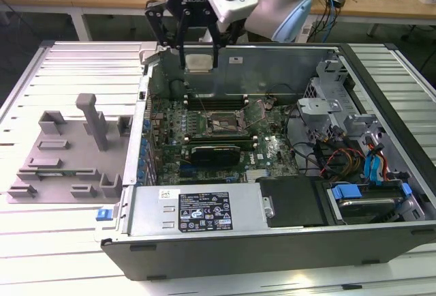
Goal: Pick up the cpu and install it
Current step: 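Pick up the cpu and move it towards the insertion slot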
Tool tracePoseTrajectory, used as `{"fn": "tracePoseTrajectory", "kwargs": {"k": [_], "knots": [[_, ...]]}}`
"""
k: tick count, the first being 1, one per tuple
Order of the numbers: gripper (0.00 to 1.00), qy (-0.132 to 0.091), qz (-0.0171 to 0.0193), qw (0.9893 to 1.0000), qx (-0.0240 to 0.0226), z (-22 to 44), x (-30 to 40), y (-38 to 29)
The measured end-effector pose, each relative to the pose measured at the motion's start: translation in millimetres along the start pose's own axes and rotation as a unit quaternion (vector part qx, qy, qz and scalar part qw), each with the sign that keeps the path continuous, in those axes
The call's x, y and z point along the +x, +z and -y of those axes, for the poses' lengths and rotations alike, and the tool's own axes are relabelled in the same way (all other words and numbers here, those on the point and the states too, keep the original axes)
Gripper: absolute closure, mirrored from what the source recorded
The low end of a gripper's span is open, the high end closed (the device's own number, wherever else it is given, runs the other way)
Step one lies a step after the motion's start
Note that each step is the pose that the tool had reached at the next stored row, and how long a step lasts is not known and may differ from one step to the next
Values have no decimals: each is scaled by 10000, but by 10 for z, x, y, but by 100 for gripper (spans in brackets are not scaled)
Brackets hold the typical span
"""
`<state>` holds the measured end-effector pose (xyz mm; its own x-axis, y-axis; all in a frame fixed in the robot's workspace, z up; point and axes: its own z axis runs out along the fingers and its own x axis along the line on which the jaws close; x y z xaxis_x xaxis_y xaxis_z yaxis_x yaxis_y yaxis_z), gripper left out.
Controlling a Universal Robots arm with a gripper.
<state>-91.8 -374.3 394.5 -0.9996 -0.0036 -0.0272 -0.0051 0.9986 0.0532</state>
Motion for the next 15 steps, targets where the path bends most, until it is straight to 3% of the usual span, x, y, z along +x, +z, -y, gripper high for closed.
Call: {"fn": "tracePoseTrajectory", "kwargs": {"k": [5, 7, 10, 15], "knots": [[45, -1, 0, 10000, 0, 3, -302, 8], [45, -1, -1, 10000, 1, 3, -364, 9], [45, -1, 0, 10000, -1, 3, -367, 11], [45, -1, 0, 10000, 0, 7, -366, 90]]}}
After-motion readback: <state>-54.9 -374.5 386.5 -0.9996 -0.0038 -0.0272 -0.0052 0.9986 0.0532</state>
